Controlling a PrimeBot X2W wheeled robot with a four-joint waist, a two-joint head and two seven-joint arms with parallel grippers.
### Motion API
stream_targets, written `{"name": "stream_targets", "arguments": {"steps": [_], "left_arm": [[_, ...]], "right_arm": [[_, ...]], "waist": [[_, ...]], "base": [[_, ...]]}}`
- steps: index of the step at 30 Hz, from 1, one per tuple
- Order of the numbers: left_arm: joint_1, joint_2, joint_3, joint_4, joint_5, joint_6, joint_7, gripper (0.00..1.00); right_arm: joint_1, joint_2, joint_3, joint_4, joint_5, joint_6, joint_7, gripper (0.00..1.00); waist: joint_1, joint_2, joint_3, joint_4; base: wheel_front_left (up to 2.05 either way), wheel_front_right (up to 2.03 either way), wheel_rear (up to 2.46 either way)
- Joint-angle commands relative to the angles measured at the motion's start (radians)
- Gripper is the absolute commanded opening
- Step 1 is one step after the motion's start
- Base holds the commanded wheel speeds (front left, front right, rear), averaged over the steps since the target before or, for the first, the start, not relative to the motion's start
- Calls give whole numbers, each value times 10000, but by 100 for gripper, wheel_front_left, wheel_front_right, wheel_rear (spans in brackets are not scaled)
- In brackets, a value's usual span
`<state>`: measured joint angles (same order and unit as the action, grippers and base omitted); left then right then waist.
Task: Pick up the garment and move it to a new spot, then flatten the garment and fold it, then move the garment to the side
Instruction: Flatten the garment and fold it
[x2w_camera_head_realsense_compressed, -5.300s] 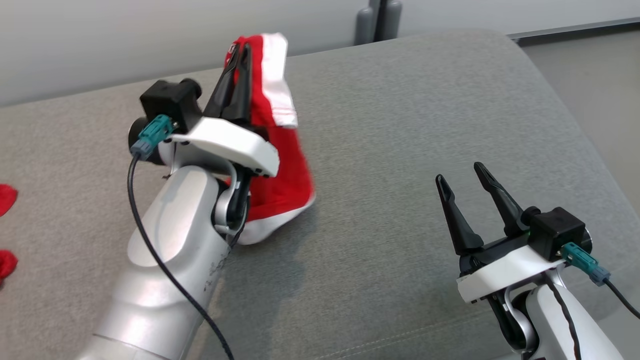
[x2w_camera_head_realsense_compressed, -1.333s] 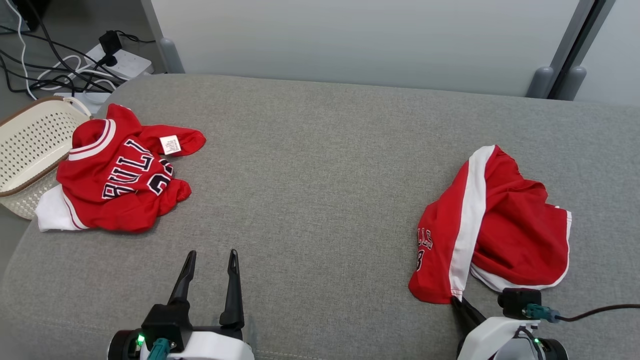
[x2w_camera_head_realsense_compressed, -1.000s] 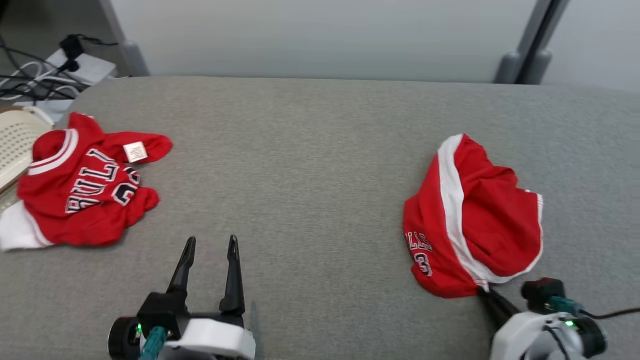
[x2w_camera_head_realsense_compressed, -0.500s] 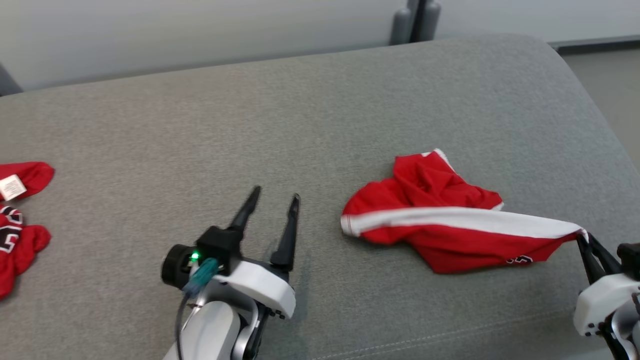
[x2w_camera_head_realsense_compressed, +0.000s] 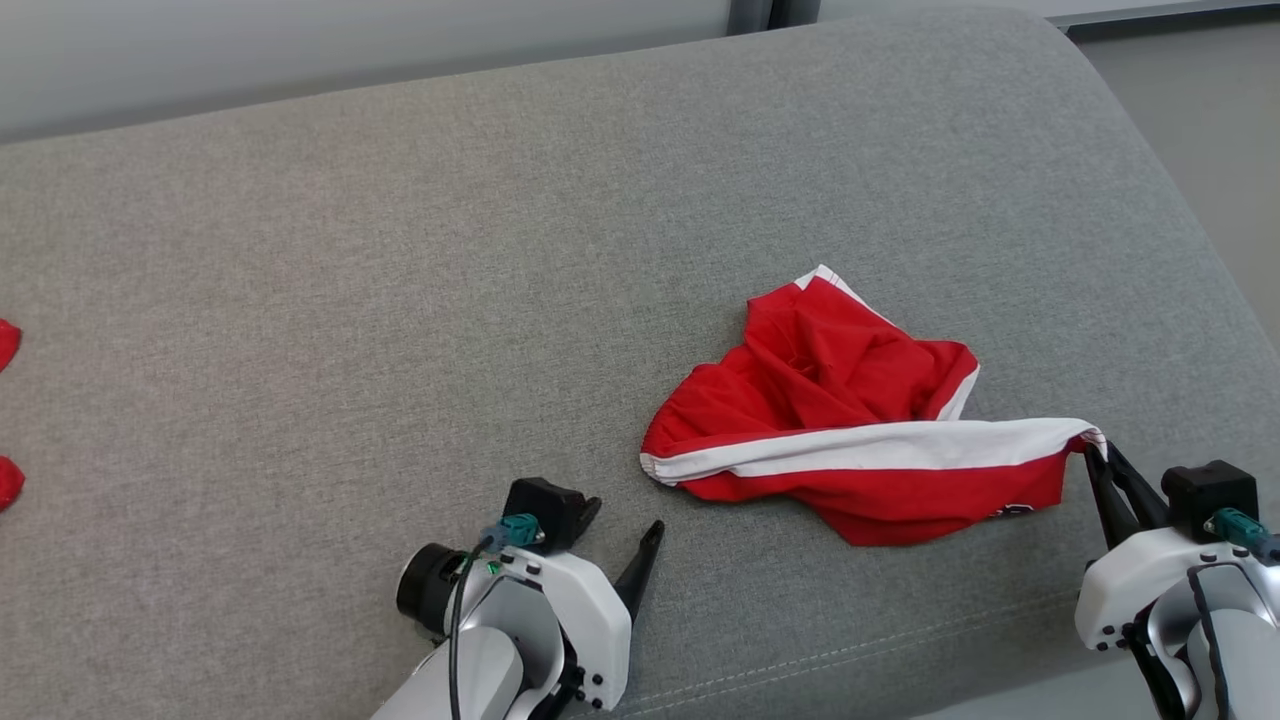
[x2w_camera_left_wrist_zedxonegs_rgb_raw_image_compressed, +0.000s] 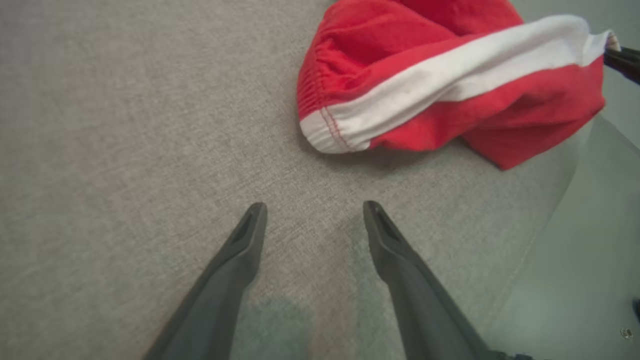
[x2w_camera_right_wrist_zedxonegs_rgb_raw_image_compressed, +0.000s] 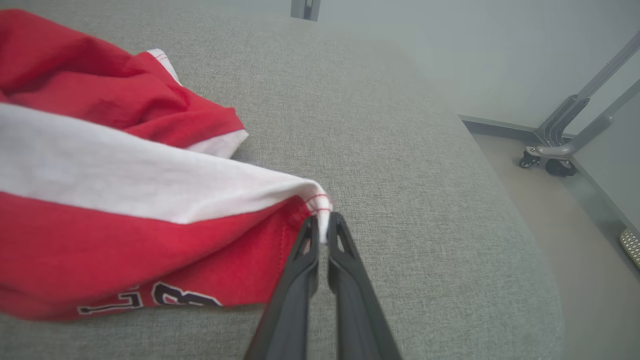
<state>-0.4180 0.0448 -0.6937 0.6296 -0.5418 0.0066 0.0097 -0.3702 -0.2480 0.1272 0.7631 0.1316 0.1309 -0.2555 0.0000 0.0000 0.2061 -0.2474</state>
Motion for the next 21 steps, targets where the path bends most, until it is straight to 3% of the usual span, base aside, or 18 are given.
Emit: {"name": "stream_targets", "arguments": {"steps": [1, 2, 4, 6, 7, 13, 17, 18, 20, 21], "left_arm": [[-519, 55, 184, -120, 91, 110, -92, 87], [-593, 55, 146, -42, 93, 255, -253, 86], [-711, 55, 14, 106, -12, 410, -508, 60], [-873, 55, -138, 202, -168, 494, -789, 60], [-966, 55, -235, 279, -226, 527, -896, 47], [-1498, 55, -888, 842, -634, 530, -1110, 25], [-1791, 55, -1311, 1032, -940, 531, -1302, 38], [-1861, 55, -1402, 1050, -1029, 548, -1361, 47], [-1996, 55, -1591, 1116, -1175, 606, -1457, 88], [-2055, 55, -1680, 1156, -1251, 635, -1493, 100]], "right_arm": [[-139, -123, 119, -201, -53, -2, -63, 0], [-161, -95, 119, -205, -51, -2, -63, 0], [-198, -53, 131, -226, -42, -2, -63, 0], [-211, -41, 149, -255, -27, -2, -63, 0], [-215, -41, 167, -261, -18, -2, -63, 0], [-304, -32, 312, -217, 30, -2, -63, 0], [-379, -26, 371, -197, 89, -2, -63, 0], [-388, -25, 373, -189, 101, -2, -63, 0], [-405, -22, 380, -175, 129, -2, -63, 0], [-413, -17, 388, -164, 139, -2, -63, 0]], "waist": [[0, 0, 40, -23], [0, 0, 74, -52], [0, 0, 116, -105], [0, 0, 159, -150], [0, 0, 177, -176], [0, 0, 242, -383], [0, 0, 309, -493], [0, 0, 327, -509], [0, 0, 361, -533], [0, 0, 374, -544]], "base": [[0, 0, 0], [0, 0, 0], [0, 0, 0], [0, 0, 0], [0, 0, 0], [0, 0, 0], [0, 0, 0], [0, 0, 0], [0, 0, 0], [0, 0, 0]]}}
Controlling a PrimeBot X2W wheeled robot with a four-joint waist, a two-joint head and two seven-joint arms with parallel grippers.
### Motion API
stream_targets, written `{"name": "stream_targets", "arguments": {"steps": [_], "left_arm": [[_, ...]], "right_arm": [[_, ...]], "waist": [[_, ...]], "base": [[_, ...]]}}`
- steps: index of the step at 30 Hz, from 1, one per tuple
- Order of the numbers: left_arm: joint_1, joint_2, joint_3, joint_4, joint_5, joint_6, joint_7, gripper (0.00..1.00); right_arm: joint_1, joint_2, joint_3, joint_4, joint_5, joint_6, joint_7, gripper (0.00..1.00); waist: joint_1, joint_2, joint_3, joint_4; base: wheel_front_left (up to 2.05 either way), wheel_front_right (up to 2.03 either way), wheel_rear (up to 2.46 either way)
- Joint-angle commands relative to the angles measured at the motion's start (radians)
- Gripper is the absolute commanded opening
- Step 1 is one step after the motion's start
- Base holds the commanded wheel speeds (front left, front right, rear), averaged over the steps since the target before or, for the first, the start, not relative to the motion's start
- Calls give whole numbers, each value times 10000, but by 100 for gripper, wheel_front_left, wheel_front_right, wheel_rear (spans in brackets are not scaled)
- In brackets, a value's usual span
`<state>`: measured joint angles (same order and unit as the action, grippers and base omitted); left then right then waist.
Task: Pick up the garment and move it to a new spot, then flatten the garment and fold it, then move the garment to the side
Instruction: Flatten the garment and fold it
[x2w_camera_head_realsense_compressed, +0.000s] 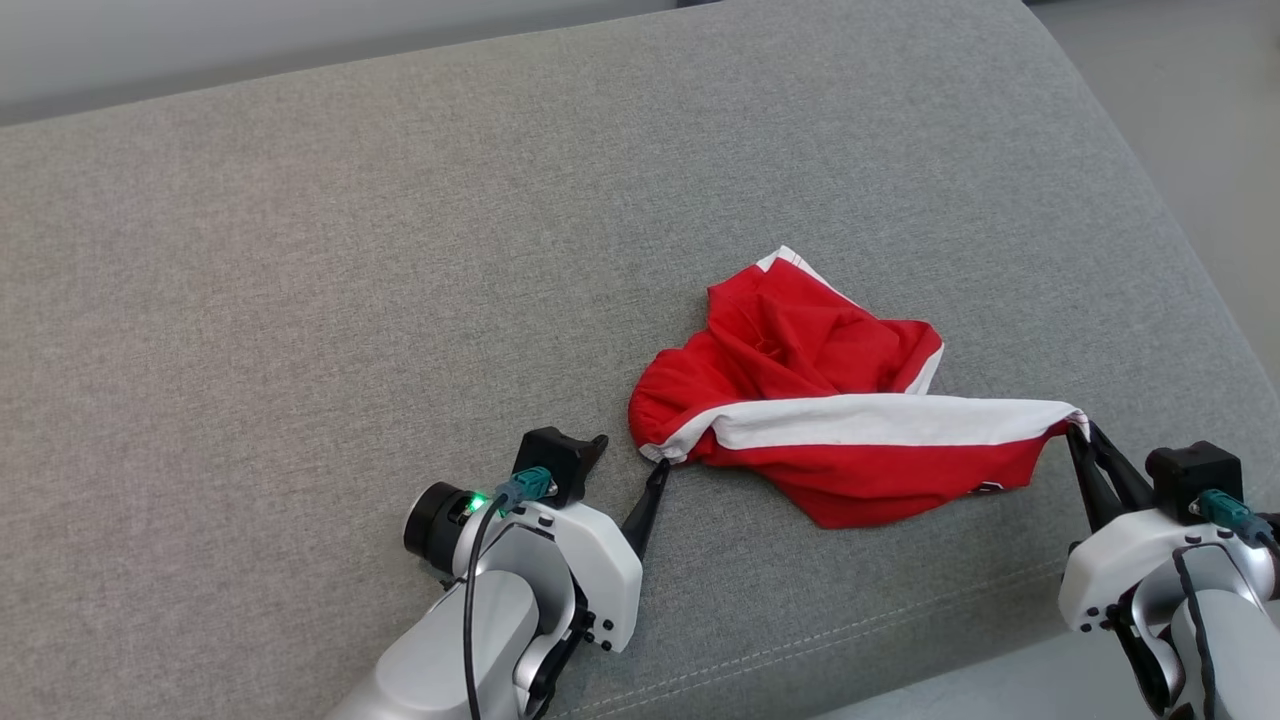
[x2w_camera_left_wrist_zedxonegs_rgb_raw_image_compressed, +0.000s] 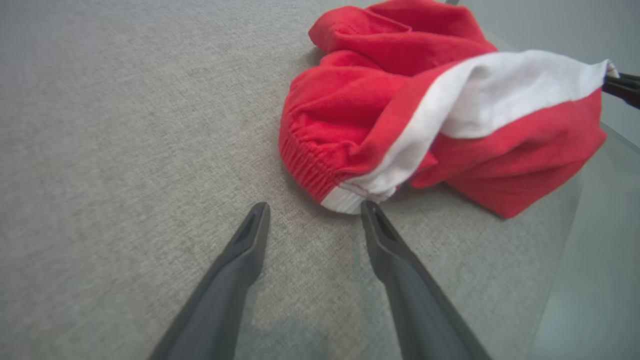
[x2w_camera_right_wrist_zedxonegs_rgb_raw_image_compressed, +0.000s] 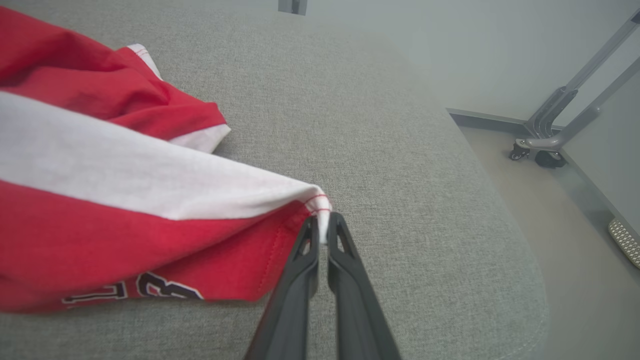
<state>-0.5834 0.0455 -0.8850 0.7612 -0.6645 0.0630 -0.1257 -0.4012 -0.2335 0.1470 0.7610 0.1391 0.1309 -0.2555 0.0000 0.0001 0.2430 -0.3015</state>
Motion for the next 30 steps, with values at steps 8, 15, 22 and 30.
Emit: {"name": "stream_targets", "arguments": {"steps": [8, 15, 22, 30], "left_arm": [[-749, 47, -512, -31, -725, -94, -368, 85], [-1016, 47, -1001, 141, -1190, -93, -537, 45], [-1262, 47, -1471, 122, -1662, -160, -996, 0], [-1301, 47, -1294, -127, -1647, -19, -1346, 0]], "right_arm": [[-156, -130, 261, -107, 136, -2, -63, 0], [-212, -150, 355, -122, 181, -2, -63, 0], [-214, -221, 374, -119, 216, -2, -63, 0], [-28, -336, 294, -186, 218, -2, -63, 0]], "waist": [[0, -1, 58, -73], [0, -1, 119, -172], [0, -1, 64, -183], [0, -1, -470, 101]], "base": [[0, 0, 0], [0, 0, 0], [0, 0, 0], [0, 0, 0]]}}
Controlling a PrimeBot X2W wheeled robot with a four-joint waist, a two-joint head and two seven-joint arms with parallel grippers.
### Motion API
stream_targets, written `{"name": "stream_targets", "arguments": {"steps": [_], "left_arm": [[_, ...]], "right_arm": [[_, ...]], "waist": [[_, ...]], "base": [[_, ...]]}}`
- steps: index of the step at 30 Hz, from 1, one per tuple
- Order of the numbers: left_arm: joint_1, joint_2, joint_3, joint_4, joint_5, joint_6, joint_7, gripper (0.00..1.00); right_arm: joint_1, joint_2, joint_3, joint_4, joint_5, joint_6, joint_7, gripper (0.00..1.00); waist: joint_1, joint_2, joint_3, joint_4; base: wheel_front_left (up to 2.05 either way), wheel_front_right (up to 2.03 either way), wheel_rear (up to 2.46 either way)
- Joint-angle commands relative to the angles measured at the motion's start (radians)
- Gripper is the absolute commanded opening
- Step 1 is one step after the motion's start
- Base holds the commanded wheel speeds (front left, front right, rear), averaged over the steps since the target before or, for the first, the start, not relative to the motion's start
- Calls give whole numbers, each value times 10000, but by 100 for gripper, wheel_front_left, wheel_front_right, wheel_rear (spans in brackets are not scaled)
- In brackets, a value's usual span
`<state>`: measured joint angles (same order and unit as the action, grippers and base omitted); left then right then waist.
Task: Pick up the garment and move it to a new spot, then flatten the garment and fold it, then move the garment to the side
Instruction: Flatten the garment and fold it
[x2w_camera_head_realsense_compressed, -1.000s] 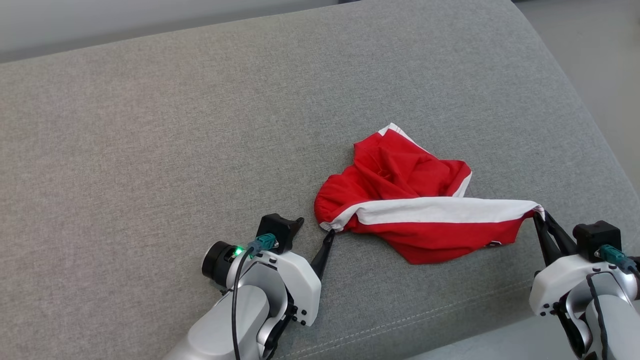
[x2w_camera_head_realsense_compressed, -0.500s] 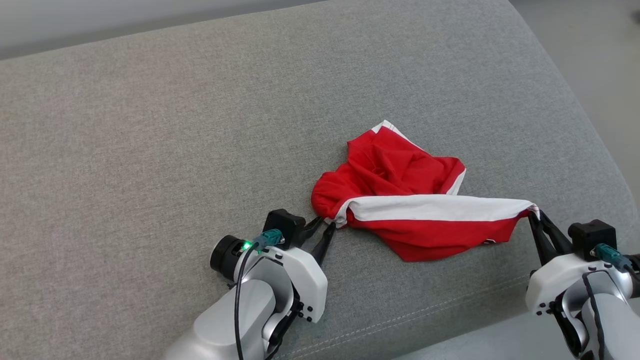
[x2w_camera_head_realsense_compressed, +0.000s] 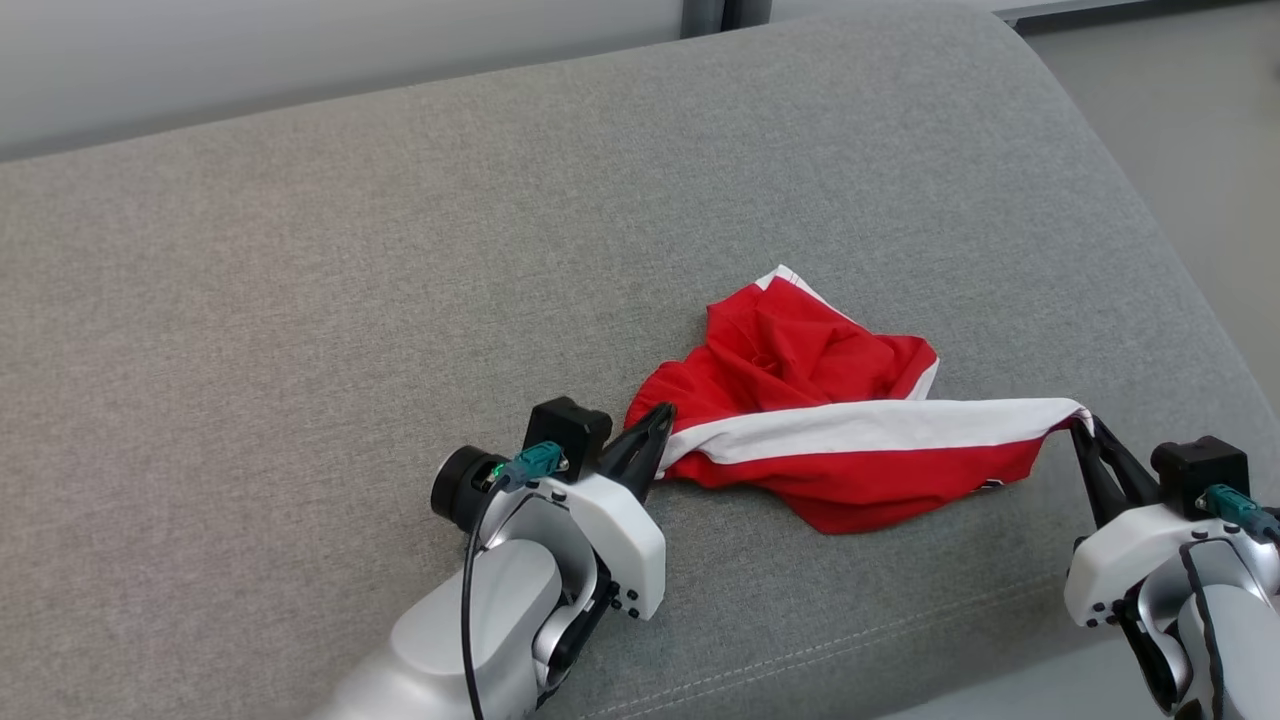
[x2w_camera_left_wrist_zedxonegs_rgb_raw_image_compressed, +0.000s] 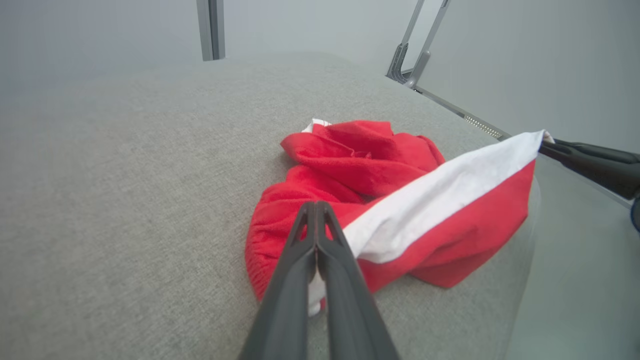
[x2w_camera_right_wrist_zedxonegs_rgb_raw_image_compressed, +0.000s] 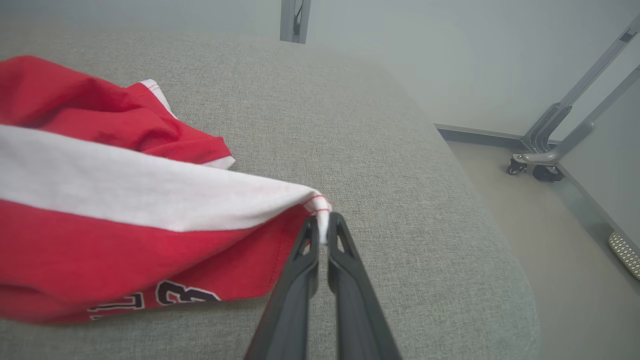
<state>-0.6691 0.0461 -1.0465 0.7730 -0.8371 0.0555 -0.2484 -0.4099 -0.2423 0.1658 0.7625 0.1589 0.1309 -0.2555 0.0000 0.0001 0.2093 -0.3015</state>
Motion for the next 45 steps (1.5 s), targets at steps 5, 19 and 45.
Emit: {"name": "stream_targets", "arguments": {"steps": [5, 19, 45], "left_arm": [[-139, 204, 1374, -1180, 944, 271, -129, 0], [191, 90, 346, 392, 1695, -201, -59, 100], [-639, 42, -256, 261, 2001, 411, -132, 0]], "right_arm": [[196, -357, -7, -476, -49, -2, -63, 0], [238, -364, 126, -527, 34, -2, -63, 0], [-87, -573, -265, -575, -107, -2, -63, 0]], "waist": [[0, -1, -544, 374], [0, -1, -267, 491], [0, -1, -62, 217]], "base": [[0, 0, 0], [0, 0, 0], [0, 0, 0]]}}
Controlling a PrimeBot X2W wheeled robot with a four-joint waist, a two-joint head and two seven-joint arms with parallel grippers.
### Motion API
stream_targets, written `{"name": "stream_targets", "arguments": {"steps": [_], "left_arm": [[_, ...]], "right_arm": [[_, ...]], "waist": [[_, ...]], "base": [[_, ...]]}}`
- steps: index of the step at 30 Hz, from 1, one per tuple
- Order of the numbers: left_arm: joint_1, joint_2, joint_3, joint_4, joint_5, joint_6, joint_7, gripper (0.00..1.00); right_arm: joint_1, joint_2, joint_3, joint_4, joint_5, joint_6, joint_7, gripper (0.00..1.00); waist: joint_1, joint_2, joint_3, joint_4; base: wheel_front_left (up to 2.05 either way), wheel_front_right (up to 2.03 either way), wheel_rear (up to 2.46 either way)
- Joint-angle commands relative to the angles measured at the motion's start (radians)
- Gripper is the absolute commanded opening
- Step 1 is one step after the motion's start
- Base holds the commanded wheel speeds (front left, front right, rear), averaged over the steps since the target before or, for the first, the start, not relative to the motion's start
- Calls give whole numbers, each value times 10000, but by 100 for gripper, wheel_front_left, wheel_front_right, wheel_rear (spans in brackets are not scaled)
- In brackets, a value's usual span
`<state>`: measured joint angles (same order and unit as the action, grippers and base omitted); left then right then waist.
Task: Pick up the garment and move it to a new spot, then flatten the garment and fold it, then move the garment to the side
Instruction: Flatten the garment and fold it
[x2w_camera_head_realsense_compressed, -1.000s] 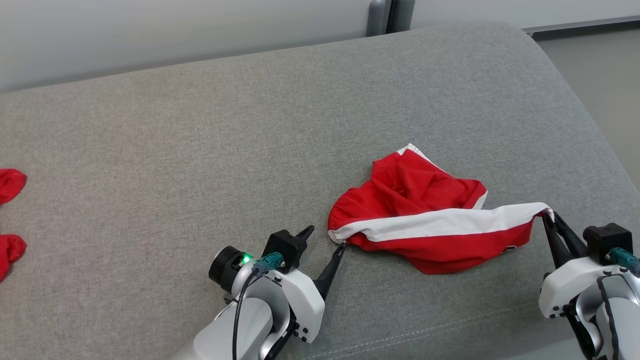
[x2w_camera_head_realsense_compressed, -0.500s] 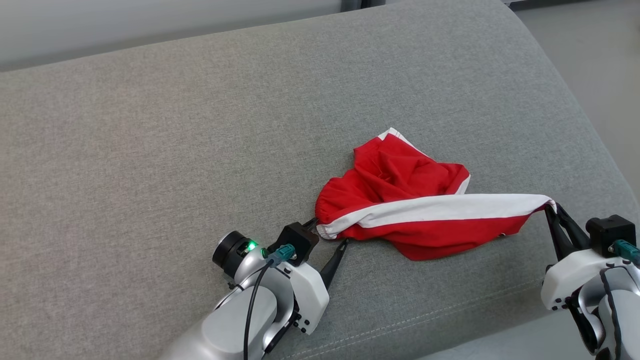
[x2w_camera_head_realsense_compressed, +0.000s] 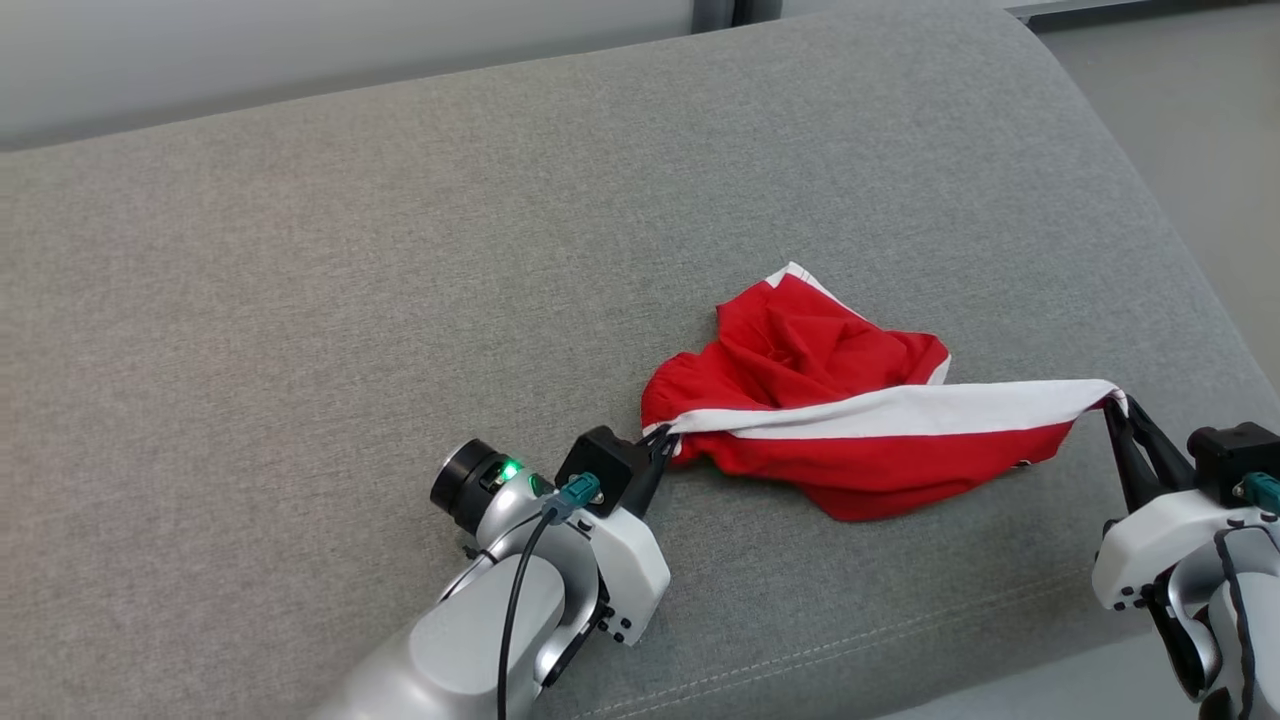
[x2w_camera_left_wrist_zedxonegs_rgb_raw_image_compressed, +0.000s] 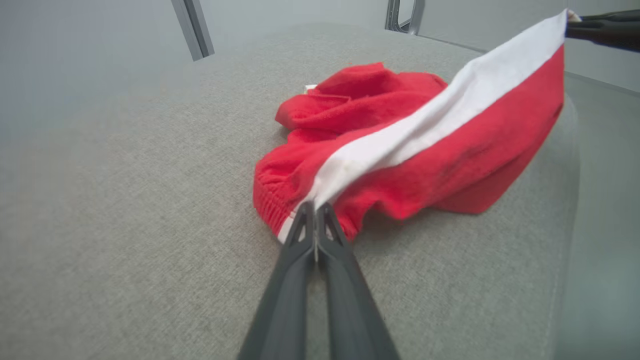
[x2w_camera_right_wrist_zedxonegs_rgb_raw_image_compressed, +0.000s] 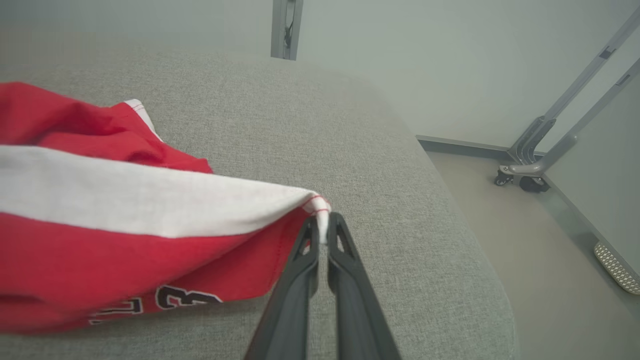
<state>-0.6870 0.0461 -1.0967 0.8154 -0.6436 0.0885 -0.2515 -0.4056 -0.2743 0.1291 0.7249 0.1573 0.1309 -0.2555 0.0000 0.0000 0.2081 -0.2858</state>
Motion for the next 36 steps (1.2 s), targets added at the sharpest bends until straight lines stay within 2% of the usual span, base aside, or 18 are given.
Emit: {"name": "stream_targets", "arguments": {"steps": [1, 6, 11, 13, 16, 20, 23, 26, 27, 30, 32, 36], "left_arm": [[-453, 48, 404, -295, 183, 124, -101, 0], [-454, 619, 1293, -1351, 916, 404, -102, 0], [-630, 1914, 2382, -2808, 1682, 773, -102, 0], [-777, 2488, 2692, -3322, 1894, 768, -102, 0], [-945, 3270, 2930, -3989, 1912, 500, -78, 0], [-579, 3898, 3556, -5488, 512, -221, 726, 0], [-53, 4489, 3940, -7038, -581, -492, 1613, 0], [487, 5119, 4560, -8910, -1663, -333, 2305, 0], [487, 5119, 4560, -8910, -1663, -333, 2305, 0], [928, 5633, 5150, -10842, -2650, 27, 2952, 0], [992, 5995, 5448, -11962, -2897, 309, 3309, 0], [892, 6549, 5539, -12897, -2837, 691, 4033, 0]], "right_arm": [[-135, -264, 91, -283, -109, -2, -63, 0], [-298, -348, 118, -1001, -137, -2, -63, 0], [-986, -440, 464, -1764, -110, -2, -63, 0], [-1402, -561, 700, -1822, -47, -2, -63, 0], [-1936, -755, 988, -1882, 122, -2, -63, 0], [-2166, -765, 1528, -2117, 1555, -2, 58, 0], [-2057, -1231, 2104, -2778, 2726, -2, 521, 0], [-1632, -1929, 2123, -3987, 3789, -2, 1119, 0], [-1632, -1929, 2123, -3987, 3789, -2, 1119, 0], [-1062, -2669, 1545, -5596, 4311, -2, 1725, 0], [-679, -3026, 963, -6769, 4491, -2, 2240, 0], [-241, -3075, -15, -8591, 4641, -2, 3536, 0]], "waist": [[0, 0, -99, 132], [0, 0, -419, 590], [0, 0, -932, 1028], [0, 0, -1184, 1198], [0, 0, -1550, 1446], [0, 0, -1734, 1666], [0, 0, -1795, 1757], [0, 0, -1774, 1806], [0, 0, -1774, 1806], [0, 0, -1720, 1806], [0, 0, -1653, 1799], [0, 0, -1441, 1754]], "base": [[0, 0, 0], [0, 0, 0], [0, 0, 0], [0, 0, 0], [0, 0, 0], [0, 0, 0], [0, 0, 0], [0, 0, 0], [0, 0, 0], [0, 0, 0], [0, 0, 0], [0, 0, 0]]}}
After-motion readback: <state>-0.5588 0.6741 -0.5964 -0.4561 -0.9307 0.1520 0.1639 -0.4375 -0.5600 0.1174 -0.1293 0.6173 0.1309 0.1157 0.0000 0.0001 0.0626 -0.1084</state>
